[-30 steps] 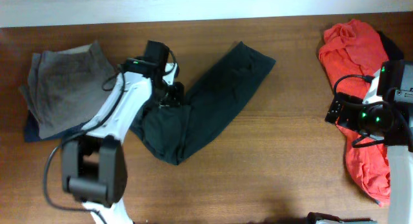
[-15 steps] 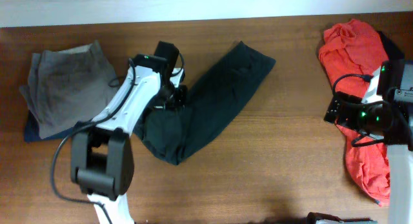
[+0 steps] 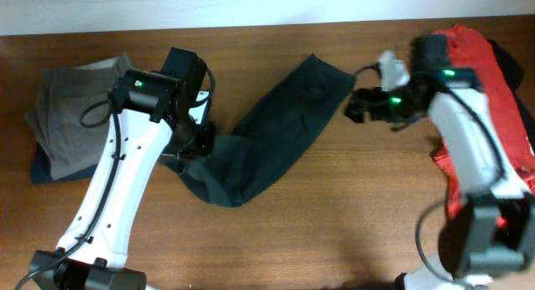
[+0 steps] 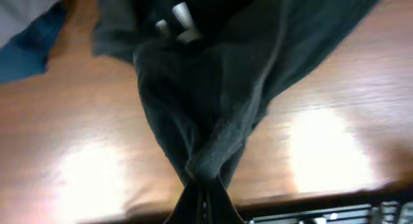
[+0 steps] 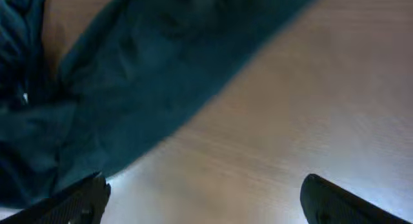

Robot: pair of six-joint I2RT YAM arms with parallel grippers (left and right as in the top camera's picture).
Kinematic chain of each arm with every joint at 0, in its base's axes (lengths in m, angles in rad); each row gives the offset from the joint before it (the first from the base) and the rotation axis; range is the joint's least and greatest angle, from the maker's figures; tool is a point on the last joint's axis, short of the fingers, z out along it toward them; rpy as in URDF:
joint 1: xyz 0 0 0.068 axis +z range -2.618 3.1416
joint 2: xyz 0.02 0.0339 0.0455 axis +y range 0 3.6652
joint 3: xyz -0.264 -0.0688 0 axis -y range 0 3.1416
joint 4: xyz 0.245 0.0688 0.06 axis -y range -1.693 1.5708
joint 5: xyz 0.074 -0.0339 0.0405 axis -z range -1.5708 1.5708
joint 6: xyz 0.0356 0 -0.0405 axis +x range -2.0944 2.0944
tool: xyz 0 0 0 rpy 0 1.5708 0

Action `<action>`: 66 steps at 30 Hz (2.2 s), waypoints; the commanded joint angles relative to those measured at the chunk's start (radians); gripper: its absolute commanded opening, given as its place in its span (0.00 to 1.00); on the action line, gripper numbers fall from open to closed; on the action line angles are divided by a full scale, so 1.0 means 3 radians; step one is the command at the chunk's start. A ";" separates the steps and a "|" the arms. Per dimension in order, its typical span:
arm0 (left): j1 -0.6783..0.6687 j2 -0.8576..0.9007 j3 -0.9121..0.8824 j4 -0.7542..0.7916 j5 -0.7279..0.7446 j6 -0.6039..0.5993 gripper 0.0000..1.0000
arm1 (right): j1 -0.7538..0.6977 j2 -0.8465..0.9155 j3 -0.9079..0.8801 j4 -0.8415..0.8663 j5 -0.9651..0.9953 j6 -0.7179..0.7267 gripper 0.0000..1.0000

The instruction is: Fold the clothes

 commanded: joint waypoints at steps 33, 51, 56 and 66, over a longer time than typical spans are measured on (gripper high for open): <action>0.0000 -0.0732 0.0015 -0.0004 -0.0919 -0.0642 0.00 | 0.0532 0.1256 0.0011 0.1961 0.0411 0.1101 0.92; 0.0004 -0.0731 0.0015 0.0935 -0.1825 -0.0608 0.00 | 0.0004 0.0443 0.0870 0.1033 0.0390 0.0928 0.06; 0.0374 -0.0731 0.0015 0.2269 -0.1994 0.0024 0.00 | -0.0361 0.0065 0.1535 0.0256 0.0802 0.0870 0.07; 0.0966 -0.0724 0.0013 0.2237 -0.0055 0.0223 0.00 | -0.0655 -0.0065 0.1755 -0.0708 0.0802 0.0679 0.09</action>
